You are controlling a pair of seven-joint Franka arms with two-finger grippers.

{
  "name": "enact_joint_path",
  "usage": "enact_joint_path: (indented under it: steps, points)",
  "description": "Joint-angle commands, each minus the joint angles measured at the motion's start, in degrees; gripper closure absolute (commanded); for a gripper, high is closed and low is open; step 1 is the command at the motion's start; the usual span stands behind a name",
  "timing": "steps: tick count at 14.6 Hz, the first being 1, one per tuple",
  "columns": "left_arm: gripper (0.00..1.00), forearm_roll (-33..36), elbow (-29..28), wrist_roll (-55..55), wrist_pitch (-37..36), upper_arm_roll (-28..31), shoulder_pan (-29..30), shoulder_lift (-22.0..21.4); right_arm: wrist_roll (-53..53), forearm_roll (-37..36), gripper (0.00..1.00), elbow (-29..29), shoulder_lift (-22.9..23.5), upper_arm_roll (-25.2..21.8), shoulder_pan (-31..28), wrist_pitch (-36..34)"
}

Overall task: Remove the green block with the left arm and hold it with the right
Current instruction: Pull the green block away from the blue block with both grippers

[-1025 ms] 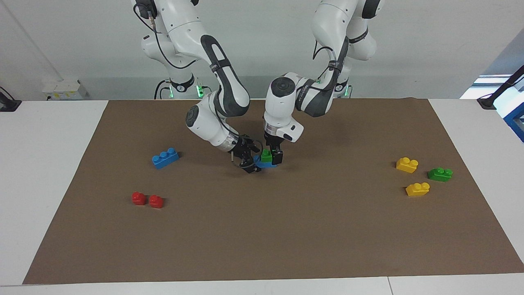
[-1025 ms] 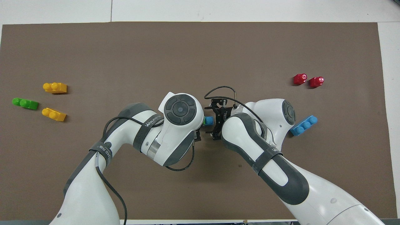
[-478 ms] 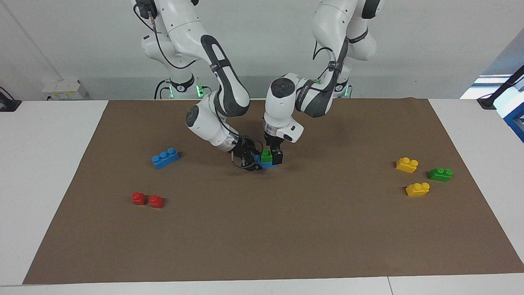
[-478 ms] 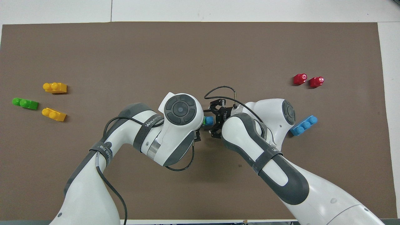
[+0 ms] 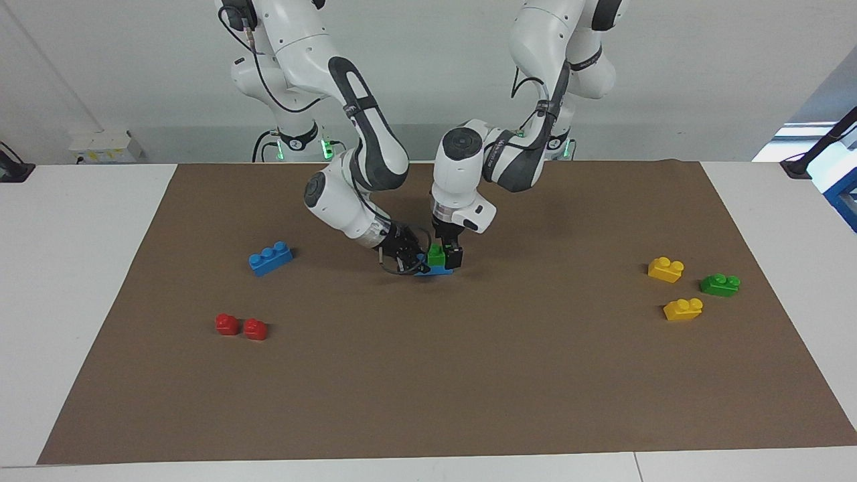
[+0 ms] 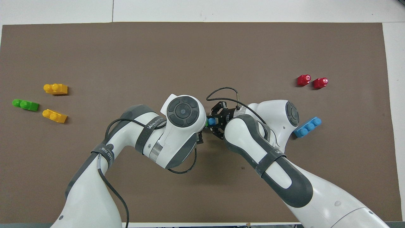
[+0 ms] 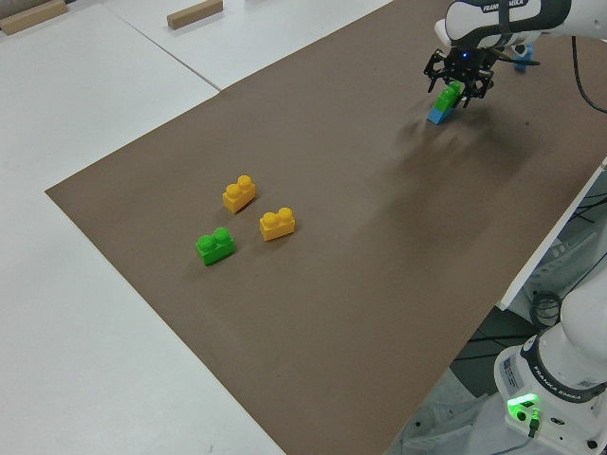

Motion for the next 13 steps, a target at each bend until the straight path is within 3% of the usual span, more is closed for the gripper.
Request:
enact_joint_path:
  steps: [1, 3, 5, 8, 9, 13]
  points:
    - [0.06, 0.8, -0.7, -1.3, 0.7, 0.7, -1.0, -0.1, -2.2, 1.7, 1.0, 0.6, 0.5, 0.0, 0.0, 0.4]
    - [0.19, 0.9, -0.7, -1.3, 0.7, 0.7, -1.0, -0.1, -2.2, 1.7, 1.0, 0.6, 0.5, 0.0, 0.1, 0.5]
    - [0.41, 0.9, -0.7, -1.2, 0.8, 0.7, -1.0, -0.1, -2.2, 1.7, 1.0, 0.6, 0.5, 0.0, 0.1, 0.7]
    - [0.96, 0.9, -0.7, -0.4, 1.1, 0.8, -1.7, -0.1, -2.2, 1.7, 1.0, 0.6, 0.5, 0.0, 0.0, 0.7]
    - [1.0, 0.9, -0.7, -0.3, 1.5, 0.8, -1.7, -0.1, -2.2, 1.7, 1.0, 0.6, 0.5, 0.0, 0.0, 0.7]
    - [1.0, 0.9, 0.0, 0.9, 1.3, 0.8, -1.2, -0.3, -2.3, 1.7, 1.0, 0.6, 0.5, 0.0, 0.0, 0.8]
